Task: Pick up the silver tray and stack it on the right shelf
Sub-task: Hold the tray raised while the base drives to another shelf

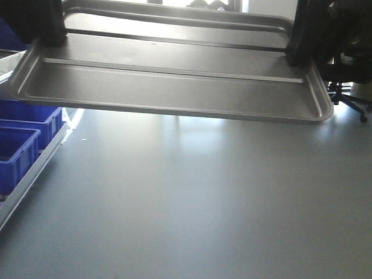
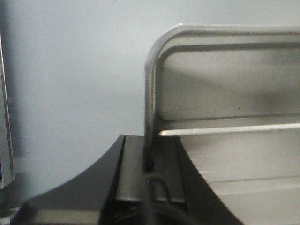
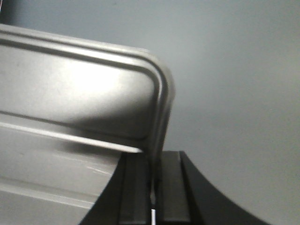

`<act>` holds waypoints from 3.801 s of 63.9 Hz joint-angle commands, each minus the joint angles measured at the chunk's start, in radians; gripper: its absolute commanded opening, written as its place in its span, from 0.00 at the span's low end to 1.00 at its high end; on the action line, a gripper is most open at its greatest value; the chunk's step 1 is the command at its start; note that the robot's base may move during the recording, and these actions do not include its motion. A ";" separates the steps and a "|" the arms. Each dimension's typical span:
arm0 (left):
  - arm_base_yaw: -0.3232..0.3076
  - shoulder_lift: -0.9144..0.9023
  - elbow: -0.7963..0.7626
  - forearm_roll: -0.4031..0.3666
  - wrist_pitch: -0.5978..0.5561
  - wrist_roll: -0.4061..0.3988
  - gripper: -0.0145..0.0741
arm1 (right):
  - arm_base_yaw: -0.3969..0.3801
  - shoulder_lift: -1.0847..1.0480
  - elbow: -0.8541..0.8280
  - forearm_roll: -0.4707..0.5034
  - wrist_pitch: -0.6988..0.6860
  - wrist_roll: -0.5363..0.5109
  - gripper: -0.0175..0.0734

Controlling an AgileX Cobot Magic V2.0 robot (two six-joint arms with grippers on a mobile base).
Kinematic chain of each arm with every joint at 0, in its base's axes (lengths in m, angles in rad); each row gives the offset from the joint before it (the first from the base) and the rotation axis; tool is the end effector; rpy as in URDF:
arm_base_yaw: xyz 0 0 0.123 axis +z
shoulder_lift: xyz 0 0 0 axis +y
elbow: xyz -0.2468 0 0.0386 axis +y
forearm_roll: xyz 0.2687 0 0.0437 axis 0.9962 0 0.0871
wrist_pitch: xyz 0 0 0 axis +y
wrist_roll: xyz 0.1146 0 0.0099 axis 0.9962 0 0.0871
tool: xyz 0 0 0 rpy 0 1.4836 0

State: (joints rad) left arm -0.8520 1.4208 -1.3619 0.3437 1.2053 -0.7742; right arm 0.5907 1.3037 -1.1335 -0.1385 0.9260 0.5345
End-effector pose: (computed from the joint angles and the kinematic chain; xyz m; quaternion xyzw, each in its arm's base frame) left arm 0.2353 -0.2139 0.3006 0.0662 0.9644 -0.0242 0.2549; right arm 0.2609 0.1596 0.2723 -0.0515 0.9574 0.0928 0.2684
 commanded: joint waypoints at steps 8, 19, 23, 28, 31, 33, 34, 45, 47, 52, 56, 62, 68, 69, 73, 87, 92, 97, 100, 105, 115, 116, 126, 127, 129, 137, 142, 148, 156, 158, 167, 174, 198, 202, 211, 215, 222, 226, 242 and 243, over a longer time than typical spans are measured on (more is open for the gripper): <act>-0.009 -0.036 -0.031 0.034 -0.008 0.009 0.06 | 0.000 -0.032 -0.039 -0.028 -0.048 -0.023 0.25; -0.009 -0.036 -0.031 0.033 -0.008 0.009 0.06 | 0.000 -0.032 -0.039 -0.028 -0.048 -0.023 0.25; -0.009 -0.036 -0.031 0.033 -0.008 0.009 0.06 | 0.000 -0.032 -0.039 -0.028 -0.048 -0.023 0.25; -0.009 -0.036 -0.031 0.035 -0.008 0.009 0.06 | 0.000 -0.032 -0.039 -0.028 -0.048 -0.023 0.25; -0.009 -0.036 -0.031 0.035 -0.008 0.009 0.06 | 0.000 -0.032 -0.039 -0.028 -0.048 -0.023 0.25; -0.009 -0.036 -0.031 0.035 -0.008 0.009 0.06 | 0.000 -0.032 -0.039 -0.028 -0.048 -0.023 0.25; -0.009 -0.036 -0.031 0.033 -0.008 0.009 0.06 | 0.000 -0.032 -0.039 -0.028 -0.048 -0.023 0.25; -0.009 -0.036 -0.031 0.033 -0.008 0.009 0.06 | 0.000 -0.032 -0.039 -0.028 -0.048 -0.023 0.25; -0.009 -0.036 -0.031 0.033 -0.008 0.009 0.06 | 0.000 -0.032 -0.039 -0.028 -0.048 -0.023 0.25; -0.009 -0.036 -0.031 0.033 -0.008 0.009 0.06 | 0.000 -0.032 -0.039 -0.028 -0.048 -0.023 0.25; -0.009 -0.036 -0.031 0.036 -0.008 0.009 0.06 | 0.000 -0.031 -0.039 -0.028 -0.048 -0.023 0.25; -0.009 -0.036 -0.031 0.036 -0.008 0.009 0.06 | 0.000 -0.031 -0.039 -0.028 -0.048 -0.023 0.25; -0.009 -0.036 -0.031 0.036 -0.008 0.009 0.06 | 0.000 -0.031 -0.039 -0.028 -0.048 -0.023 0.25; -0.009 -0.036 -0.031 0.036 -0.008 0.009 0.06 | 0.000 -0.031 -0.039 -0.028 -0.048 -0.023 0.25; -0.009 -0.036 -0.031 0.036 -0.008 0.009 0.06 | 0.000 -0.031 -0.039 -0.028 -0.048 -0.023 0.25; -0.009 -0.036 -0.031 0.036 -0.008 0.009 0.06 | 0.000 -0.031 -0.039 -0.028 -0.048 -0.023 0.25; -0.009 -0.036 -0.031 0.033 -0.008 0.009 0.06 | 0.000 -0.031 -0.039 -0.028 -0.048 -0.023 0.25; -0.009 -0.036 -0.031 0.029 -0.008 0.009 0.06 | 0.000 -0.031 -0.039 -0.028 -0.048 -0.023 0.25; -0.009 -0.036 -0.031 0.032 -0.008 0.009 0.06 | 0.000 -0.031 -0.039 -0.028 -0.048 -0.023 0.25; -0.009 -0.036 -0.031 0.033 -0.008 0.009 0.06 | 0.000 -0.031 -0.039 -0.028 -0.048 -0.023 0.25; -0.009 -0.036 -0.031 0.033 -0.008 0.009 0.06 | 0.000 -0.031 -0.039 -0.028 -0.048 -0.023 0.25; -0.009 -0.036 -0.031 0.033 -0.008 0.009 0.06 | 0.000 -0.031 -0.039 -0.028 -0.048 -0.023 0.25; -0.009 -0.036 -0.031 0.033 -0.008 0.009 0.06 | 0.000 -0.031 -0.039 -0.028 -0.048 -0.023 0.25; -0.009 -0.036 -0.031 0.033 -0.008 0.009 0.06 | 0.000 -0.031 -0.039 -0.028 -0.048 -0.023 0.25; -0.009 -0.036 -0.031 0.033 -0.008 0.009 0.06 | 0.000 -0.031 -0.039 -0.028 -0.048 -0.023 0.25; -0.009 -0.036 -0.031 0.033 -0.008 0.009 0.06 | 0.000 -0.031 -0.039 -0.028 -0.048 -0.023 0.25; -0.009 -0.036 -0.031 0.033 -0.008 0.009 0.06 | 0.000 -0.031 -0.039 -0.028 -0.048 -0.023 0.25; -0.009 -0.036 -0.031 0.033 -0.008 0.009 0.06 | 0.000 -0.031 -0.039 -0.028 -0.048 -0.023 0.25; -0.009 -0.036 -0.031 0.033 -0.008 0.009 0.06 | 0.000 -0.031 -0.039 -0.028 -0.048 -0.023 0.25; -0.009 -0.036 -0.031 0.033 -0.008 0.009 0.06 | 0.000 -0.031 -0.039 -0.028 -0.048 -0.023 0.25; -0.009 -0.036 -0.031 0.033 -0.008 0.009 0.06 | 0.000 -0.031 -0.039 -0.028 -0.048 -0.023 0.25; -0.009 -0.036 -0.031 0.033 -0.008 0.009 0.06 | 0.000 -0.031 -0.039 -0.028 -0.048 -0.023 0.25; -0.009 -0.036 -0.031 0.033 -0.008 0.009 0.06 | 0.000 -0.031 -0.039 -0.028 -0.048 -0.023 0.25; -0.009 -0.036 -0.031 0.033 -0.008 0.009 0.06 | 0.000 -0.031 -0.039 -0.028 -0.048 -0.023 0.25; -0.009 -0.036 -0.031 0.033 -0.008 0.009 0.06 | 0.000 -0.031 -0.039 -0.028 -0.048 -0.023 0.25; -0.009 -0.036 -0.031 0.033 -0.008 0.009 0.06 | 0.000 -0.031 -0.039 -0.028 -0.048 -0.023 0.25; -0.009 -0.036 -0.031 0.033 -0.008 0.009 0.06 | 0.000 -0.031 -0.039 -0.028 -0.048 -0.023 0.25; -0.009 -0.036 -0.031 0.033 -0.008 0.009 0.06 | 0.000 -0.031 -0.039 -0.028 -0.048 -0.023 0.25; -0.009 -0.036 -0.031 0.033 -0.008 0.009 0.06 | 0.000 -0.031 -0.039 -0.028 -0.048 -0.023 0.25; -0.009 -0.036 -0.031 0.033 -0.008 0.009 0.06 | 0.000 -0.031 -0.039 -0.028 -0.048 -0.023 0.25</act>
State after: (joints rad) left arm -0.8520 1.4208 -1.3619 0.3437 1.2013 -0.7742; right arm 0.5907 1.3037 -1.1335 -0.1404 0.9242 0.5345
